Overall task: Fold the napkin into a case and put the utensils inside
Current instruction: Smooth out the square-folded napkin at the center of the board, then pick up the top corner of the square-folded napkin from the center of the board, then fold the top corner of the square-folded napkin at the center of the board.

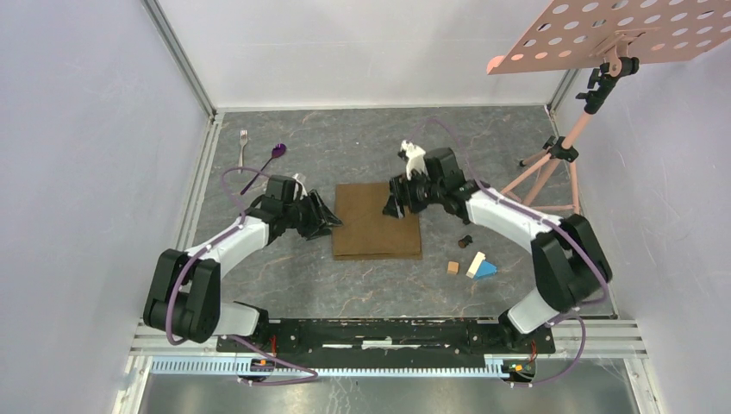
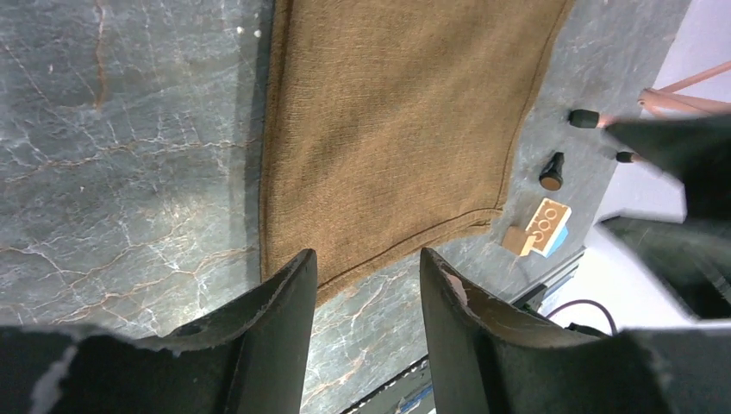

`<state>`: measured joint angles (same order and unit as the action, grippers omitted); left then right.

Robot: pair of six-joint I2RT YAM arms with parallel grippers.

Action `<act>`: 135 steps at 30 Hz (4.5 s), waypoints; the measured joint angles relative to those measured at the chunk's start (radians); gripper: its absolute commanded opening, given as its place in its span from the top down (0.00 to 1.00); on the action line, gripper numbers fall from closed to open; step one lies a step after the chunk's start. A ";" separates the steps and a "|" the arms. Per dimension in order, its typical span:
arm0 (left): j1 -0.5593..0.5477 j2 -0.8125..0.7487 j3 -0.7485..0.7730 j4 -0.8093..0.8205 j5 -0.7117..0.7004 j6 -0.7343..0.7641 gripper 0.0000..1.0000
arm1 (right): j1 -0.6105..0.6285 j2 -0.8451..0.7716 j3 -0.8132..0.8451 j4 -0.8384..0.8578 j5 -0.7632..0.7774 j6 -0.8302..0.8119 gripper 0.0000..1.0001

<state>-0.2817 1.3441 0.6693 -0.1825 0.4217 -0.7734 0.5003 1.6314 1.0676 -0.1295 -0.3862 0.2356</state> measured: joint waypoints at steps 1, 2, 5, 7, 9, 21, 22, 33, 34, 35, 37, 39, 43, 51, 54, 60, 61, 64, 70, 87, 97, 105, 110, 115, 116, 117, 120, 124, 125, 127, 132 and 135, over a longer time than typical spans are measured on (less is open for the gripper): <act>0.000 0.007 0.003 0.000 0.000 0.005 0.48 | 0.018 -0.038 -0.050 0.007 -0.012 0.008 0.38; 0.000 0.019 0.004 0.002 0.000 0.007 0.49 | 0.029 -0.065 -0.095 0.011 -0.023 0.015 0.43; -0.010 0.087 -0.004 0.007 -0.001 0.008 0.50 | 0.031 -0.093 -0.216 0.016 -0.040 0.040 0.53; -0.030 0.119 -0.024 0.016 -0.005 0.008 0.53 | 0.025 -0.093 -0.285 0.013 -0.038 0.050 0.55; -0.063 0.136 -0.056 0.035 -0.009 0.005 0.55 | 0.022 -0.094 -0.330 0.008 -0.027 0.052 0.58; -0.166 -0.018 -0.192 0.067 -0.018 -0.026 0.47 | 0.022 -0.317 -0.492 -0.095 0.154 0.016 0.45; -0.166 -0.040 -0.192 0.035 -0.023 -0.026 0.45 | 0.022 -0.329 -0.489 -0.116 0.163 0.013 0.40; -0.166 -0.149 -0.132 -0.094 -0.006 -0.027 0.43 | 0.004 -0.418 -0.414 -0.265 0.287 0.298 0.53; -0.166 -0.139 -0.132 -0.091 0.001 -0.027 0.42 | 0.002 -0.438 -0.431 -0.264 0.294 0.327 0.53; -0.166 -0.131 -0.132 -0.090 0.004 -0.027 0.40 | 0.001 -0.449 -0.443 -0.267 0.301 0.354 0.54; -0.170 -0.113 -0.132 -0.085 0.010 -0.027 0.39 | -0.003 -0.444 -0.451 -0.271 0.322 0.381 0.58; -0.175 -0.108 -0.132 -0.080 0.018 -0.028 0.39 | -0.013 -0.420 -0.457 -0.264 0.327 0.397 0.59; -0.180 -0.107 -0.132 -0.072 0.029 -0.028 0.38 | -0.022 -0.385 -0.496 -0.231 0.316 0.414 0.60; -0.185 -0.097 -0.138 -0.043 0.033 -0.029 0.39 | -0.023 -0.369 -0.517 -0.198 0.307 0.422 0.72; -0.191 -0.090 -0.142 -0.037 0.034 -0.029 0.39 | -0.023 -0.369 -0.517 -0.189 0.304 0.422 0.76; -0.196 -0.089 -0.150 -0.024 0.034 -0.029 0.39 | -0.023 -0.370 -0.517 -0.179 0.301 0.422 0.81; -0.198 -0.089 -0.152 -0.023 0.034 -0.029 0.39 | -0.023 -0.372 -0.517 -0.179 0.301 0.422 0.82; -0.205 -0.084 -0.156 -0.019 0.033 -0.030 0.38 | -0.023 -0.376 -0.517 -0.179 0.301 0.420 0.87; -0.224 -0.059 -0.168 -0.015 0.026 -0.030 0.38 | -0.014 -0.395 -0.515 -0.183 0.312 0.412 0.99; -0.255 0.013 -0.169 0.022 -0.004 -0.039 0.56 | 0.086 -0.249 -0.401 0.031 0.142 0.328 1.00; -0.271 0.031 -0.179 0.058 -0.021 -0.048 0.66 | 0.160 0.147 -0.148 0.406 0.001 0.422 1.00; -0.272 0.034 -0.205 0.111 -0.019 -0.057 0.72 | 0.159 0.323 -0.019 0.535 0.002 0.481 1.00; -0.272 0.033 -0.217 0.136 -0.019 -0.060 0.75 | 0.159 0.364 0.000 0.548 0.005 0.498 1.00; -0.272 0.030 -0.228 0.153 -0.019 -0.060 0.77 | 0.159 0.388 0.027 0.564 0.010 0.507 1.00; -0.272 0.029 -0.230 0.156 -0.019 -0.060 0.77 | 0.159 0.393 0.032 0.567 0.011 0.509 1.00; -0.272 0.027 -0.232 0.158 -0.019 -0.060 0.77 | 0.159 0.397 0.037 0.572 0.013 0.510 1.00; -0.272 0.021 -0.239 0.165 -0.022 -0.061 0.78 | 0.159 0.409 0.046 0.585 0.021 0.517 1.00; -0.273 0.012 -0.250 0.177 -0.027 -0.067 0.79 | 0.159 0.420 0.058 0.585 0.025 0.523 1.00; -0.274 0.009 -0.253 0.179 -0.029 -0.068 0.79 | 0.159 0.423 0.061 0.586 0.026 0.526 1.00; -0.275 0.002 -0.259 0.183 -0.036 -0.072 0.77 | 0.159 0.428 0.066 0.591 0.028 0.528 1.00; -0.276 -0.042 -0.280 0.182 -0.054 -0.075 0.65 | 0.159 0.430 0.066 0.592 0.029 0.531 1.00; -0.276 -0.099 -0.299 0.160 -0.075 -0.075 0.59 | 0.159 0.430 0.066 0.592 0.029 0.531 1.00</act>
<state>-0.5579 1.2453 0.3706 -0.0223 0.3470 -0.8486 0.6590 2.0617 1.1332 0.4629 -0.3573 0.7670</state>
